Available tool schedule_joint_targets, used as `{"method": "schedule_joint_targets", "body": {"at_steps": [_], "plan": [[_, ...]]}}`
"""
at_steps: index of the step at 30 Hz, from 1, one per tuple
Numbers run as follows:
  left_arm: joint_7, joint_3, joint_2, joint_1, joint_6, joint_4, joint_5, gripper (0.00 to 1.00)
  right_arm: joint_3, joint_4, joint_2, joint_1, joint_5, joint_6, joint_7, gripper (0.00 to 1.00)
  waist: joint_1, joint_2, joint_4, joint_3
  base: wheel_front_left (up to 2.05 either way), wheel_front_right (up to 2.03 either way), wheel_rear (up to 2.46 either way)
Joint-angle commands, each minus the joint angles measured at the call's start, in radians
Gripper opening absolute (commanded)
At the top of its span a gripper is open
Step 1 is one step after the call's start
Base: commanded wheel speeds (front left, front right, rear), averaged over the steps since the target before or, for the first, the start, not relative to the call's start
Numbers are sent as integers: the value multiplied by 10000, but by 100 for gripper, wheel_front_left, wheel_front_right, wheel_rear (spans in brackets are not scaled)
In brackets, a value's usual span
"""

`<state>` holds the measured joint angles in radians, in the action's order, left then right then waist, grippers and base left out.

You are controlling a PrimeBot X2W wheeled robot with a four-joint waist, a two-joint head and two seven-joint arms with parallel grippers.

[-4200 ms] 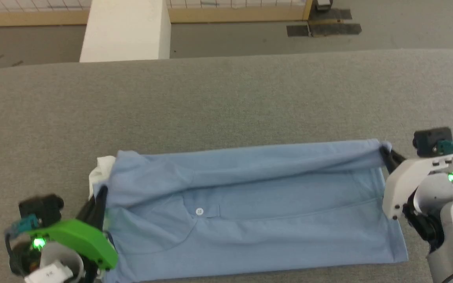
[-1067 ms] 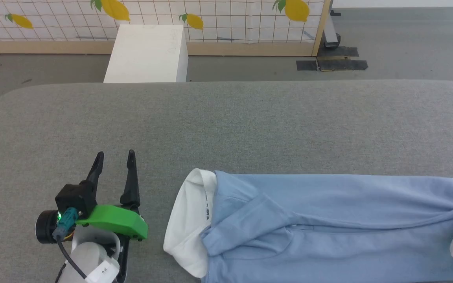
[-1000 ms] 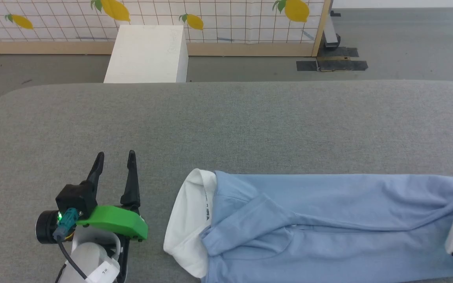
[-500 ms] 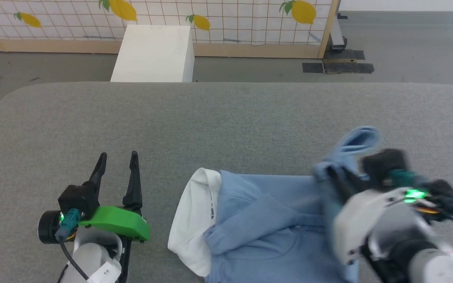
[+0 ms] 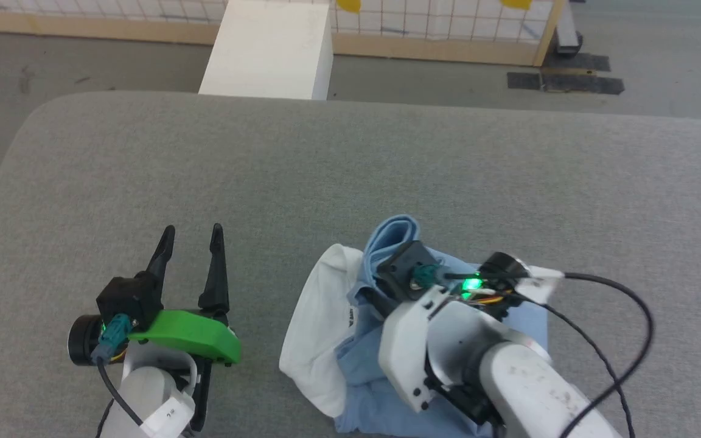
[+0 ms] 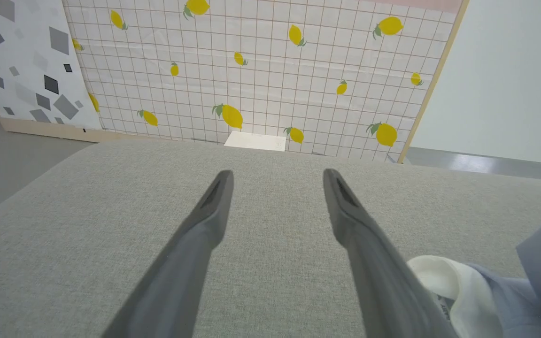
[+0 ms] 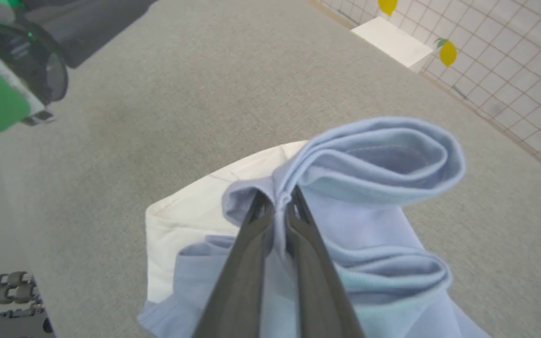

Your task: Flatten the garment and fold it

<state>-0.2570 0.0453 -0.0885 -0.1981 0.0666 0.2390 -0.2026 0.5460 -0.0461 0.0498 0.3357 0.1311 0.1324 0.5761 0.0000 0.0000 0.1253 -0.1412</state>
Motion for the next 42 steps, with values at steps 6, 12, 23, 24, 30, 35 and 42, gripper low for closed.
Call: {"method": "schedule_joint_targets", "body": {"at_steps": [6, 12, 23, 24, 30, 35, 42], "plan": [[-47, -24, 153, -290, 86, 47, 104, 100, 1020, -1895, 5, 909, 914, -17, -296, 0, 0, 0, 389, -336, 0, 0, 0], [-47, -44, 221, -287, 133, 182, 135, 100, 1683, -2742, 5, 1112, 1968, -17, -468, 100, 0, 0, 357, -284, 0, 0, 0], [-47, -380, 185, -38, 130, 86, 277, 100, 71, -54, 5, 361, 3427, -17, -4451, 100, 0, 0, -315, 141, 0, 0, 0], [-47, -429, 173, 10, 124, 57, 285, 100, -361, 248, 5, 157, 3246, -17, -4880, 100, 0, 0, -404, 195, 0, 0, 0], [-47, -534, 151, 190, 141, -74, 343, 100, -3020, 1255, 5, -1386, 2484, -17, -5854, 100, 0, 0, -687, 365, 0, 0, 0], [-47, -543, 171, 240, 156, -143, 367, 100, -4677, 1129, 5, -2475, 2136, -17, -5641, 100, 0, 0, -767, 392, 0, 0, 0], [-47, -491, 199, 270, 198, -111, 388, 100, -5356, -134, 5, -3333, 3002, -17, -4163, 100, 0, 0, -746, 392, 0, 0, 0]]}}
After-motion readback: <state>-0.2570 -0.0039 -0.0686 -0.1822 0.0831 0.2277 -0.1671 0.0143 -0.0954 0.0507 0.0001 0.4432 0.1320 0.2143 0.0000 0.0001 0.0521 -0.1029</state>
